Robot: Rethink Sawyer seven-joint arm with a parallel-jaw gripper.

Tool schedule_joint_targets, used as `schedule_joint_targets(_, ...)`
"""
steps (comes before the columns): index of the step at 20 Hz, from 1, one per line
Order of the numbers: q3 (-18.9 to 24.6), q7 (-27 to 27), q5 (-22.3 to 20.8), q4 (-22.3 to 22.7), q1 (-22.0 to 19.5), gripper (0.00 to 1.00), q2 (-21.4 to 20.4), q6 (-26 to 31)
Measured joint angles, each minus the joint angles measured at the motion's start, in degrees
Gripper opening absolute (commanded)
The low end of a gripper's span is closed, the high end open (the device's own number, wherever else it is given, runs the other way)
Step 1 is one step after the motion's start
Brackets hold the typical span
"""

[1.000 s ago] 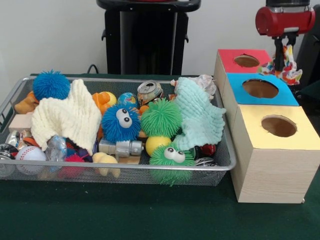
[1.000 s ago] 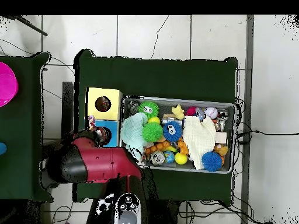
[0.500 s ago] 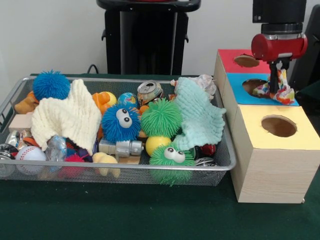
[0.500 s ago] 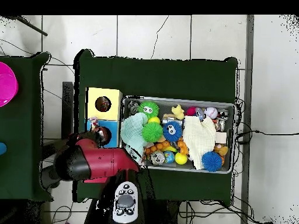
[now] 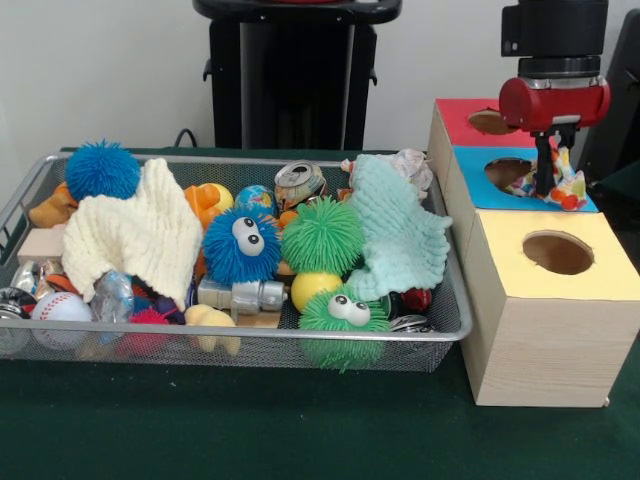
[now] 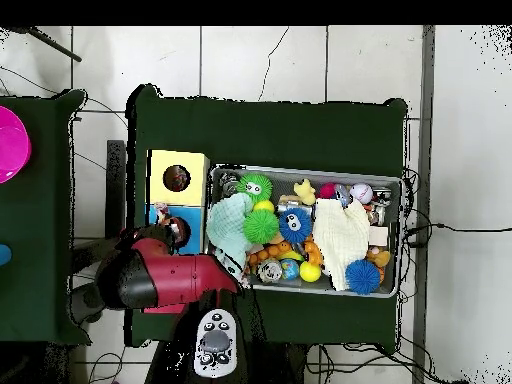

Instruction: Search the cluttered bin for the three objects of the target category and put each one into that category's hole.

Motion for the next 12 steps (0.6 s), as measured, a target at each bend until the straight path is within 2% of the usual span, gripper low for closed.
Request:
schedule_joint_targets(5,-1.4,0.0,0.1,-0.7,0.9,0.00,0.0,1.0)
schedule_joint_targets(12,-4.9,0.0,1.2,-3.4,4.4,0.00,-0.4,7.6)
